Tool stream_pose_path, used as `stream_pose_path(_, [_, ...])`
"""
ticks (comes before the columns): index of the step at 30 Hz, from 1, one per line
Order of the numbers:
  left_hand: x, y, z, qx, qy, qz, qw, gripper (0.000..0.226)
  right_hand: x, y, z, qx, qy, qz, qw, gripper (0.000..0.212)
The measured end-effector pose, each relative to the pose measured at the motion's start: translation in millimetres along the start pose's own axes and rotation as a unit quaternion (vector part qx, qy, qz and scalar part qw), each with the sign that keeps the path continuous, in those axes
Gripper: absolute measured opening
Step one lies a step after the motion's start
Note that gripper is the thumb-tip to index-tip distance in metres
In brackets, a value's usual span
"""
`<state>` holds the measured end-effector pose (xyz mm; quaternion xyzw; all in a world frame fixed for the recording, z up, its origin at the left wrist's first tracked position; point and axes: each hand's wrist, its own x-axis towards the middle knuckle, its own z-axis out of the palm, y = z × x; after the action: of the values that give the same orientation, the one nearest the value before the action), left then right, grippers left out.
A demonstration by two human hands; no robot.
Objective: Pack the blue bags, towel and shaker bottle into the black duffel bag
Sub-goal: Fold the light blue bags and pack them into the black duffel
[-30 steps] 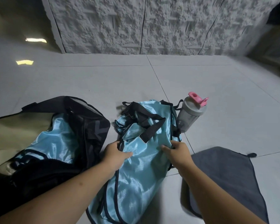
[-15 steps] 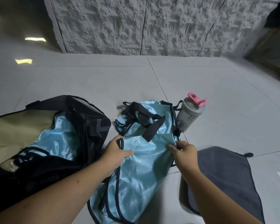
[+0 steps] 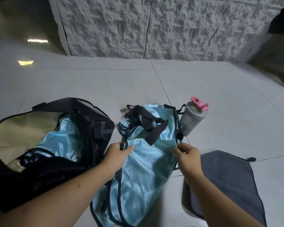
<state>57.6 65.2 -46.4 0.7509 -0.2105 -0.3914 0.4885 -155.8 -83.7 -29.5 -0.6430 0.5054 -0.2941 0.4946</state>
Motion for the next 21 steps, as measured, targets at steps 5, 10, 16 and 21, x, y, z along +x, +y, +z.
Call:
stream_pose_path(5, [-8,6,-2,-0.051,0.013,0.016,0.998,0.038,2,-1,7,0.152,-0.066,0.08,0.983,0.022])
stream_pose_path(10, [-9,2,-3,-0.073,-0.007,-0.017,0.997,0.023,-1,2,3,0.193,-0.202,0.164,0.946,0.035])
stream_pose_path(16, [-10,-6,-9,-0.005,-0.11,-0.063,0.992,0.056,-5,10,-4,0.042,-0.285,0.194,0.938,0.037])
stream_pose_path(21, [-12,-15,-12,0.122,-0.107,-0.104,0.981,0.06,-11,8,-5,0.028,-0.306,0.173,0.936,0.031])
